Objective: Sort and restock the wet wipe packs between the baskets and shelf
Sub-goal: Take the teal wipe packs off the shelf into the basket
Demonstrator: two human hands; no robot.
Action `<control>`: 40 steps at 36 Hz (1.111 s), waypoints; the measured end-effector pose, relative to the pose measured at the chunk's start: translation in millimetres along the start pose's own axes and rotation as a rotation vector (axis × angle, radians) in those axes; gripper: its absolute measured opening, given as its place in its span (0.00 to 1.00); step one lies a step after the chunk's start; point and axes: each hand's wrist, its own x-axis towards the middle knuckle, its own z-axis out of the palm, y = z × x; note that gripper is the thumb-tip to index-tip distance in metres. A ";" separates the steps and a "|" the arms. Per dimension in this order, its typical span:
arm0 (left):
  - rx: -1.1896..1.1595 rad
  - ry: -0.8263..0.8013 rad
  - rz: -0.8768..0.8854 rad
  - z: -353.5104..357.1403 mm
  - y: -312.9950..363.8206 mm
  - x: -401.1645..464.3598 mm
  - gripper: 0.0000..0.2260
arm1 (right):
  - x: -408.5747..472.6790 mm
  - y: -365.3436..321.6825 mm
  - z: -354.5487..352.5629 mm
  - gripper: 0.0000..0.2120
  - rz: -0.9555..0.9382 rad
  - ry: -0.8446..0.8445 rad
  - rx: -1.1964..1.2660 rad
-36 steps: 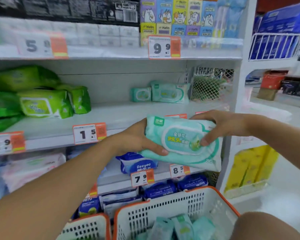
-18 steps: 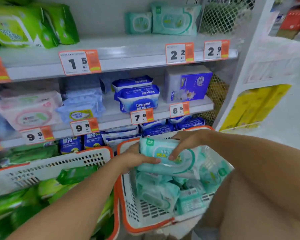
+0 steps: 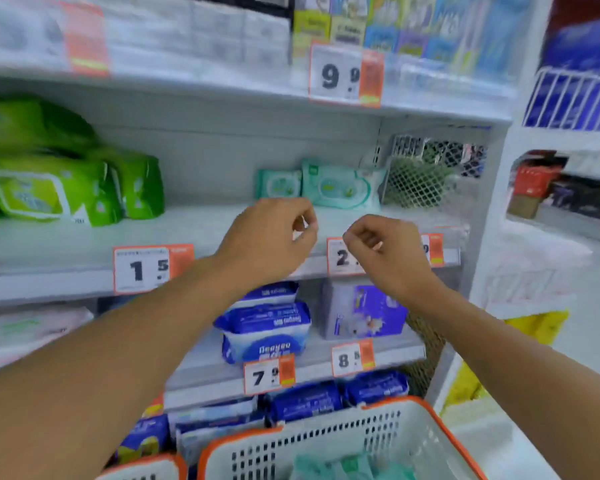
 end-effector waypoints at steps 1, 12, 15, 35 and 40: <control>0.110 -0.041 -0.009 -5.4 -7.6 19.9 0.12 | 20.1 0.3 -4.9 0.04 -0.005 0.076 0.009; 0.650 -0.964 -0.361 4.1 -115.1 78.7 0.30 | 160.9 98.9 27.2 0.48 0.902 -0.138 0.247; 0.627 -1.004 -0.338 4.1 -126.6 88.5 0.31 | 174.9 122.2 32.1 0.39 0.961 -0.178 0.260; 0.560 -0.990 -0.369 6.1 -129.9 85.0 0.32 | 188.0 115.4 62.7 0.25 0.842 -0.067 0.463; 0.565 -0.982 -0.385 2.8 -127.3 85.9 0.33 | 193.2 156.4 43.7 0.44 0.885 -0.095 0.679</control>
